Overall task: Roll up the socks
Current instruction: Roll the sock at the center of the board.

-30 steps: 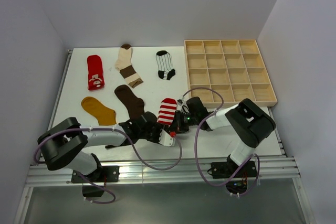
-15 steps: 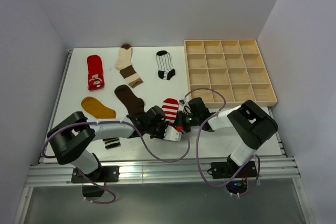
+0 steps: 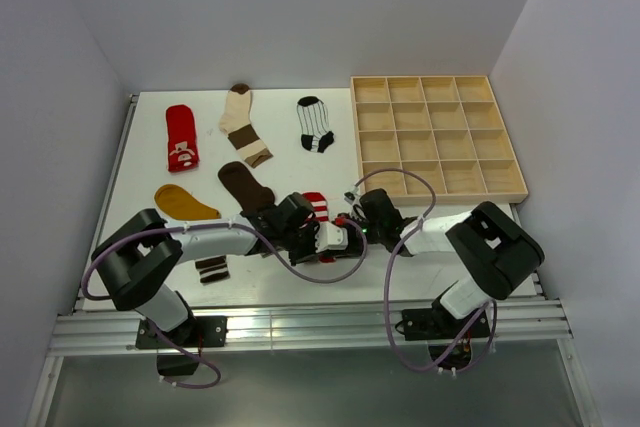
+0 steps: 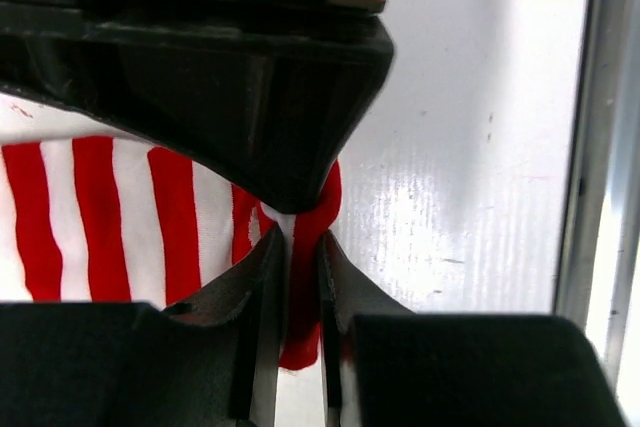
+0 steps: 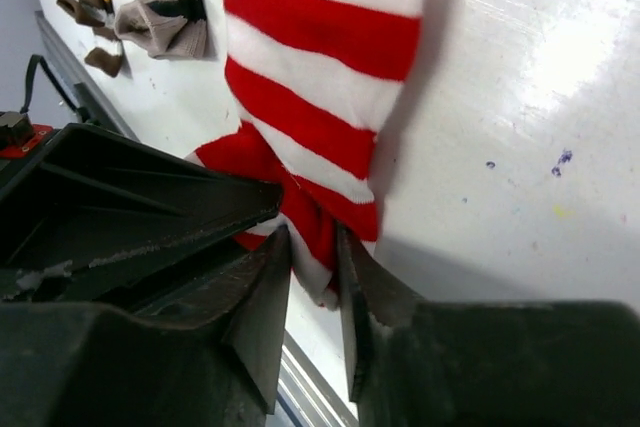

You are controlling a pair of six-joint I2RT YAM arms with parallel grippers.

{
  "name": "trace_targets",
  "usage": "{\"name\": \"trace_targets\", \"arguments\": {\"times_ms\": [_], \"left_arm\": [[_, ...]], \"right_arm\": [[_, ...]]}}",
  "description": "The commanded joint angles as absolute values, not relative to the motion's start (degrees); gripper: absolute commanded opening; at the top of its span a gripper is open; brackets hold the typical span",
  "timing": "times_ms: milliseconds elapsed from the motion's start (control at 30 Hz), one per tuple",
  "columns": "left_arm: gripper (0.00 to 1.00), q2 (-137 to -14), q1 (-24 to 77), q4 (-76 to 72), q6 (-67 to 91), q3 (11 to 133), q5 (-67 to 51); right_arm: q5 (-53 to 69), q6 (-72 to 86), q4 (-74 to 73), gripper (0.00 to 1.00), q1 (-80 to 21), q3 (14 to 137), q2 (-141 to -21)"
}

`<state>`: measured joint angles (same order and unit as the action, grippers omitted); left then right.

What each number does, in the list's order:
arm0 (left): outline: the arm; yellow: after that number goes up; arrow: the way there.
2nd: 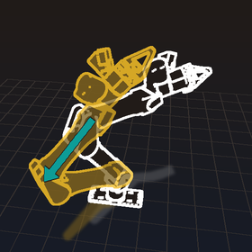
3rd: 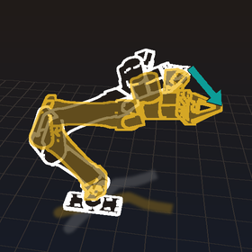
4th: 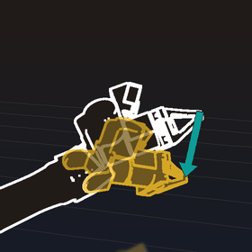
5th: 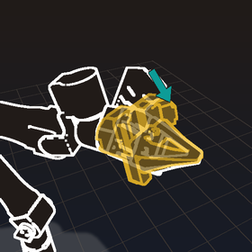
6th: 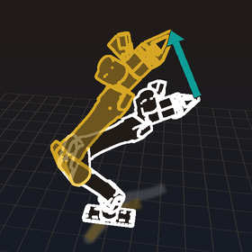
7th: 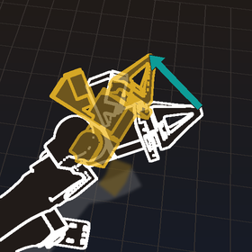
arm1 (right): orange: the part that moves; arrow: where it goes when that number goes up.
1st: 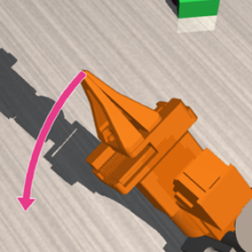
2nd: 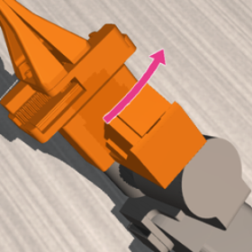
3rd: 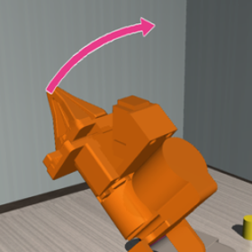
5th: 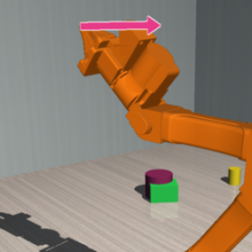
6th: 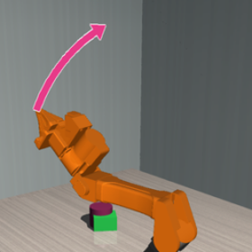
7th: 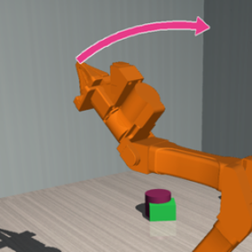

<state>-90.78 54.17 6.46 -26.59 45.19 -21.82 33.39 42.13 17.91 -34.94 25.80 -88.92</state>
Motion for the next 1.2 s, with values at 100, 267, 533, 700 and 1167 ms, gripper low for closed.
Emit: {"name": "trace_targets", "arguments": {"times_ms": [100,267,533,700,1167], "left_arm": [[0.0,-88.5,51.26,10.19,-18.55,47.27,-31.89],[0.0,-91.58,45.27,16.34,-19.95,50.62,-39.19],[0.0,-96.32,41.05,24.69,-25.83,54.22,-43.85],[0.0,-100.89,38.33,32.24,-30.05,57.74,-48.5],[0.0,-111.0,31.03,47.54,-40.95,66.09,-55.45]], "right_arm": [[16.62,37.88,5.36,0.39,-36.38,24.26,-85.61],[13.19,36.83,2.38,0.42,-37.53,26.72,-81.57],[8.09,33.94,2.99,0.46,-39.11,26.54,-70.07],[7.56,31.21,7.37,0.46,-42.27,26.37,-66.01],[4.66,26.54,21.27,0.47,-52.73,27.15,-74.87]]}}
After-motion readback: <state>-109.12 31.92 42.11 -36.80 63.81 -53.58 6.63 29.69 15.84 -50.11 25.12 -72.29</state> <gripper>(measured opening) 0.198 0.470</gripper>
